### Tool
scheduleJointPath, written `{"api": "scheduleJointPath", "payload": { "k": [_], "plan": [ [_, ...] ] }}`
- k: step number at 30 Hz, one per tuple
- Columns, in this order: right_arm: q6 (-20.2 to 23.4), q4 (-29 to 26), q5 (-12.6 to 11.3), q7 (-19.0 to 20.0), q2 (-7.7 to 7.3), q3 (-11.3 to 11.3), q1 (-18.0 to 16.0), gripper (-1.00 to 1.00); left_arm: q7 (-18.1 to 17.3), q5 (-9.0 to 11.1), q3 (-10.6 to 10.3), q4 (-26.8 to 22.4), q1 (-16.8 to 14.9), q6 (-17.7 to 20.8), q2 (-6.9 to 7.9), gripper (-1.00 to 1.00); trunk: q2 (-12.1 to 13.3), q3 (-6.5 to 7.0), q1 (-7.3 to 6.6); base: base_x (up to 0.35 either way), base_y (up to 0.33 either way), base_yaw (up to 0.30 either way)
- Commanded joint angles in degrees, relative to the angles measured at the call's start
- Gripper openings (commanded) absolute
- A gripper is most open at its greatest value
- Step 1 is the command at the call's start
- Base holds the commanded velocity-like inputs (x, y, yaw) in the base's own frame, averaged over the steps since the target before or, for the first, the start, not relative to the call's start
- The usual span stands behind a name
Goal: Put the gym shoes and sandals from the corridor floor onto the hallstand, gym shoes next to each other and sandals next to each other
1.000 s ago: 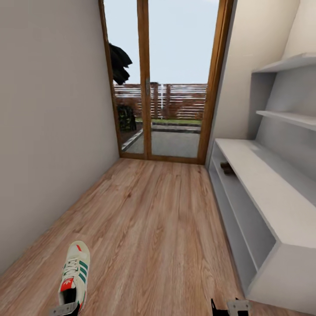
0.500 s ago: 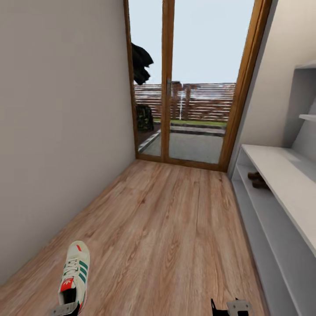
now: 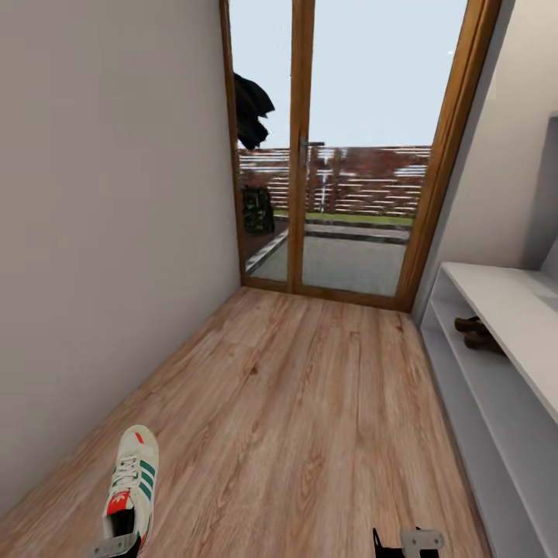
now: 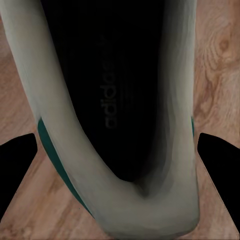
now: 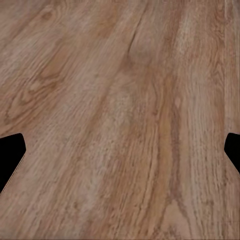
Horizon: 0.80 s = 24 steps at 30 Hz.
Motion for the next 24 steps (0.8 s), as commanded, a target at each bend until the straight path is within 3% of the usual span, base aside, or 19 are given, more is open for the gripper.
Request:
{"api": "scheduleJointPath", "payload": {
  "k": [1, 24],
  "plan": [
    [-0.05, 0.04, 0.18, -0.55, -0.05, 0.42, -0.04, 1.0, -0.57, 0.29, 0.36, 0.05, -0.05, -0.03, -0.03, -1.0, -0.02, -0.05, 0.02, 0.34, 0.0, 0.001],
    [-0.04, 0.04, 0.18, -0.64, -0.05, 0.42, -0.04, 1.0, -0.57, 0.26, 0.35, 0.05, -0.05, -0.03, -0.03, -1.0, -0.02, -0.05, 0.02, 0.34, -0.002, 0.006]
  ]
}}
